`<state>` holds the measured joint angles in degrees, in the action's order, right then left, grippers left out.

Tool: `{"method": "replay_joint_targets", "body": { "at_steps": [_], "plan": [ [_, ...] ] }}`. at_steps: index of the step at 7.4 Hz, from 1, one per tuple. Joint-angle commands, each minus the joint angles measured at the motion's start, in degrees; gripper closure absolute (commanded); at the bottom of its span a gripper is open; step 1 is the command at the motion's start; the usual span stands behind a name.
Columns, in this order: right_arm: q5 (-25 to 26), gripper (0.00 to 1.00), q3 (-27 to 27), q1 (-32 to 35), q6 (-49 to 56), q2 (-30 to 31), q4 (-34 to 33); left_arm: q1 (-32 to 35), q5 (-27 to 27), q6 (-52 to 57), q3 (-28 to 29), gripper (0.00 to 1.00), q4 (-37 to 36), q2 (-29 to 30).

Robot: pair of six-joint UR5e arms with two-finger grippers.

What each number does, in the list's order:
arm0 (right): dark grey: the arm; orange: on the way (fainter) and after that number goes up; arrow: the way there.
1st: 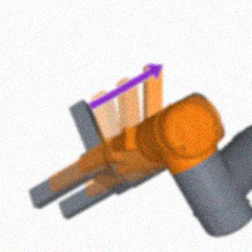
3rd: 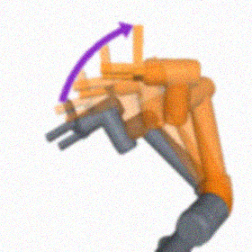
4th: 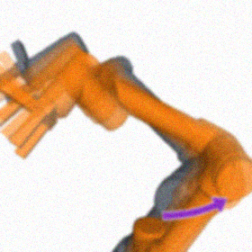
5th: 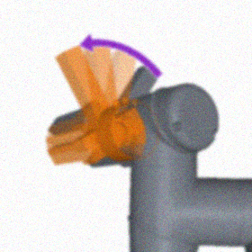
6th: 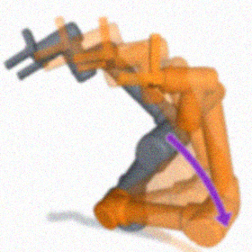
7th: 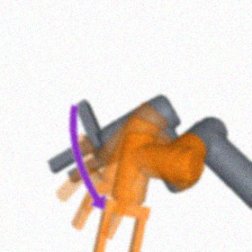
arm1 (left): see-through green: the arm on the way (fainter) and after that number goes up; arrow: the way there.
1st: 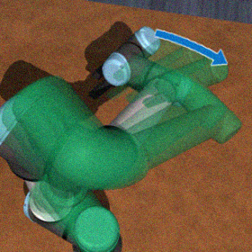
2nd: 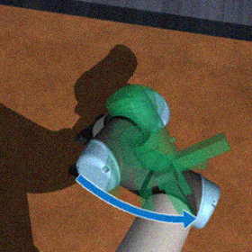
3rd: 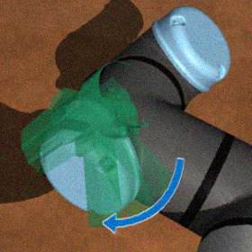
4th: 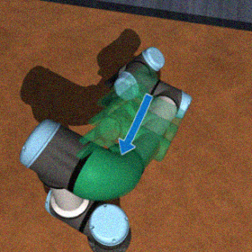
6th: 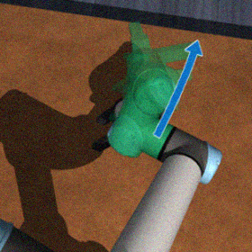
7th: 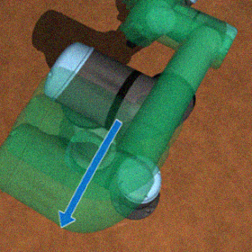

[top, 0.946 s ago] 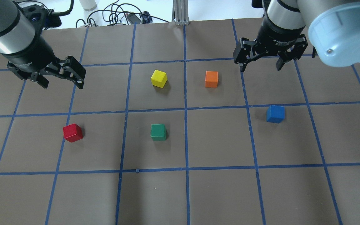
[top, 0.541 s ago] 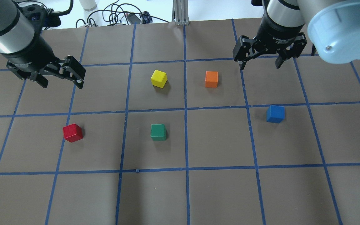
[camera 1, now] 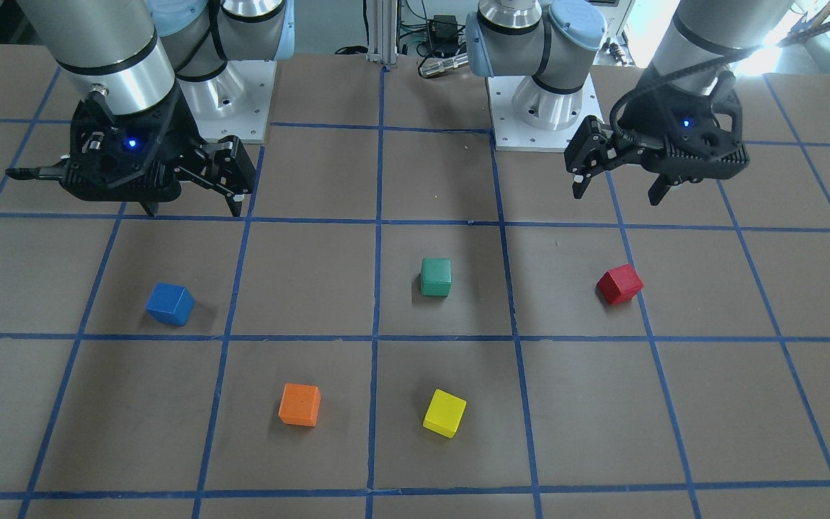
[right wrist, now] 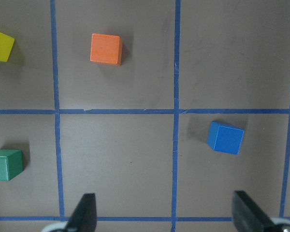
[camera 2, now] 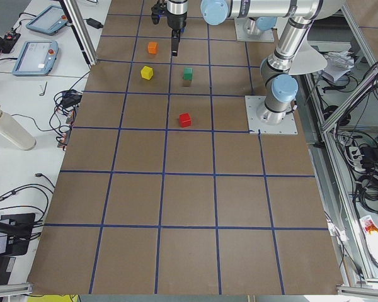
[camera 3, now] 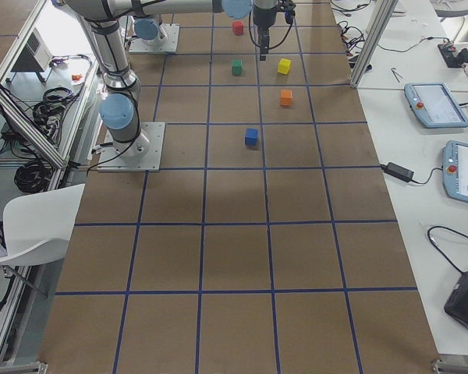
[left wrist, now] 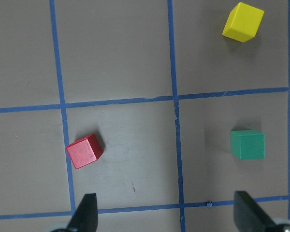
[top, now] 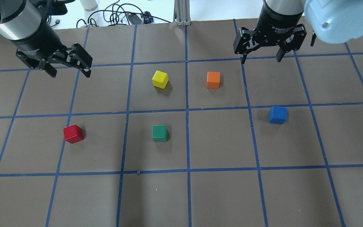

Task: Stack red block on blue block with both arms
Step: 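Move the left gripper down toward the red cube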

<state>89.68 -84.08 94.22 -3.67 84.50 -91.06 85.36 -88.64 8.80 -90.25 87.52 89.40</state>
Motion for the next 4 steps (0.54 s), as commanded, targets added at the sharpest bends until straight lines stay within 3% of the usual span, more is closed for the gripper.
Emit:
{"method": "replay_joint_targets", "body": {
  "at_steps": [1,4],
  "plan": [
    [0.06,0.0,-0.03,0.0,-0.02,0.14,0.19,3.66,0.22,-5.07,0.95,0.0,-1.99,2.96],
    [0.23,0.0,0.06,0.0,-0.02,0.05,0.19,5.0,-0.39,-4.95,1.3,0.0,-2.53,3.59]
  ]
}}
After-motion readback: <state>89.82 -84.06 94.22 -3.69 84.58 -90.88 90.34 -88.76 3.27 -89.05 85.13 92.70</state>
